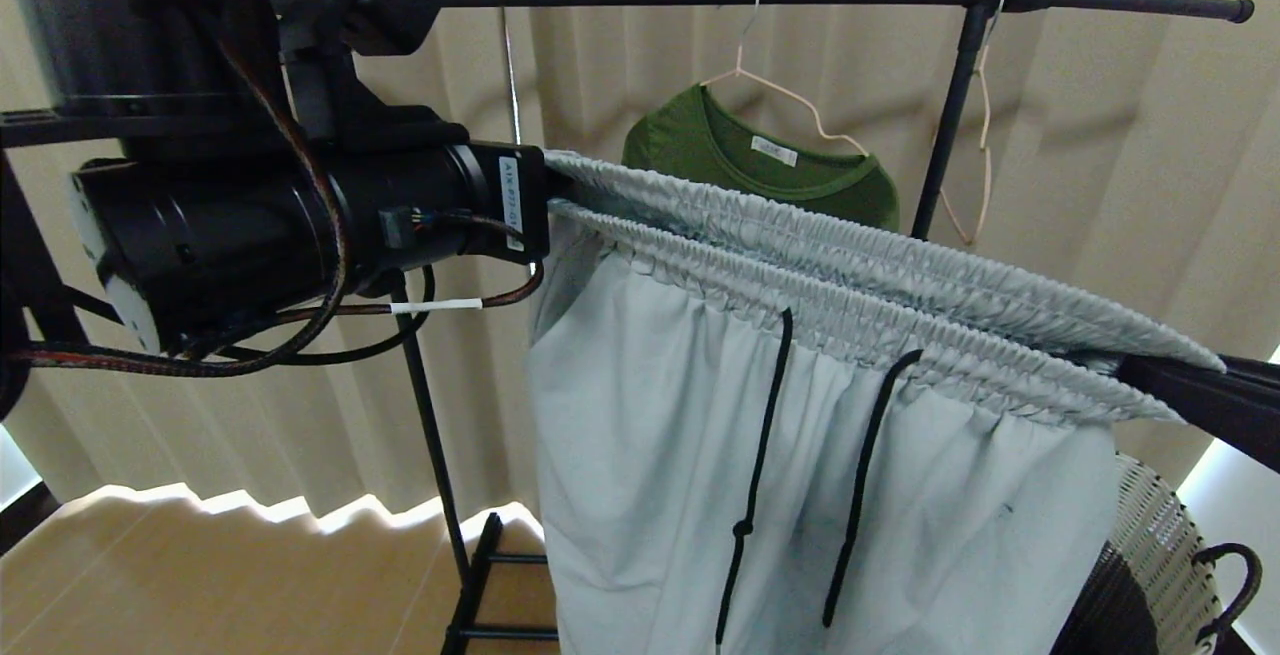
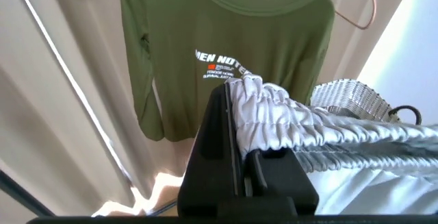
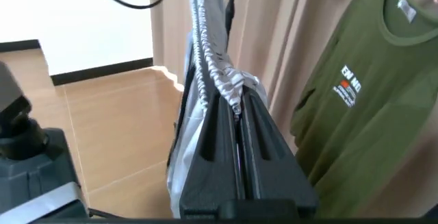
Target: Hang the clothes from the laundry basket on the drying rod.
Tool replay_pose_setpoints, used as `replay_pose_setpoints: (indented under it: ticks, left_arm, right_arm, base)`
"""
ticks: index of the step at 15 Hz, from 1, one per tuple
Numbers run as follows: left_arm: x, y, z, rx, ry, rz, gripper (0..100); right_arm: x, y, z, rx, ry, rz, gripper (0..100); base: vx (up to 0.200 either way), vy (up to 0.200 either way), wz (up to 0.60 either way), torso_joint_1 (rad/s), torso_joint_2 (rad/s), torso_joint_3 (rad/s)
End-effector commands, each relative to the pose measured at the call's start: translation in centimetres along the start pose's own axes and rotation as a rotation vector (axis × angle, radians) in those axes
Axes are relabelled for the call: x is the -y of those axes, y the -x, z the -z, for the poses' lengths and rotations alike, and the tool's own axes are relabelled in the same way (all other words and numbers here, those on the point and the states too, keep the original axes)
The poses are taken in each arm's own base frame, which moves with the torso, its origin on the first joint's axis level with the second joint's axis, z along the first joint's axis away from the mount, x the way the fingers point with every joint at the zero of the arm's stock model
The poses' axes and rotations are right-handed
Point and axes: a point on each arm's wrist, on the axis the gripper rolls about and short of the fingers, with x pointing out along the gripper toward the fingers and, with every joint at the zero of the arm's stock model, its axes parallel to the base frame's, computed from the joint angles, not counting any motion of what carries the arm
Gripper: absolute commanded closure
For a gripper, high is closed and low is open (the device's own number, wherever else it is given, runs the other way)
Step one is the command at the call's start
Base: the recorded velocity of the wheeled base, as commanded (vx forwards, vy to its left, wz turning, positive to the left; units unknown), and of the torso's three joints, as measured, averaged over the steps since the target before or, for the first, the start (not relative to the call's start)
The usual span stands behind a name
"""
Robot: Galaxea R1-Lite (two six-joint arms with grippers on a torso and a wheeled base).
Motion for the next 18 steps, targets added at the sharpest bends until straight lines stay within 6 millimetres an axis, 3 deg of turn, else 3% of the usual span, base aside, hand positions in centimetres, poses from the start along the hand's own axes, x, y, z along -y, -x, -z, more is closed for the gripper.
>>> replay_pose_setpoints:
  ticks: [1, 2, 3, 5, 10, 15, 18]
  left_arm:
    - [0.5, 0.6, -0.2, -0.006, -0.004, 0.019, 100]
    - [0.5, 0.6, -0.2, -0.006, -0.004, 0.019, 100]
    - [0.6, 3.9, -0.7, -0.077, -0.011, 0.124, 100]
    - [0.4, 8.0, -1.4, -0.121, -0.005, 0.280, 100]
    - [0.7, 14.3, -1.6, -0.104, -0.009, 0.479, 100]
    - [1.2, 15.0, -0.4, -0.125, -0.019, 0.513, 100]
    - [1.2, 11.7, -0.2, -0.147, -0.038, 0.224, 100]
  right_arm:
    - [0.6, -0.3, 0.0, -0.009, 0.022, 0.035, 100]
    - [0.6, -0.3, 0.0, -0.009, 0.022, 0.035, 100]
    - [3.0, -1.7, -0.3, -0.052, 0.112, 0.135, 100]
    - [4.9, -3.4, -0.4, -0.082, 0.118, 0.221, 100]
    - [8.3, -8.6, -1.3, -0.002, 0.155, 0.260, 100]
    - [8.0, -9.1, -1.1, -0.002, 0.154, 0.259, 100]
    - [7.1, -7.4, -2.2, -0.022, 0.148, 0.367, 100]
  base:
    - [0.000, 0.000, 0.00, 0.000, 0.00, 0.000]
    - [0.000, 0.000, 0.00, 0.000, 0.00, 0.000]
    - [0.000, 0.000, 0.00, 0.000, 0.00, 0.000]
    - [0.000, 0.000, 0.00, 0.000, 0.00, 0.000]
    - [0.000, 0.000, 0.00, 0.000, 0.00, 0.000]
    - [0.000, 0.000, 0.00, 0.000, 0.00, 0.000]
    - [0.000, 0.000, 0.00, 0.000, 0.00, 0.000]
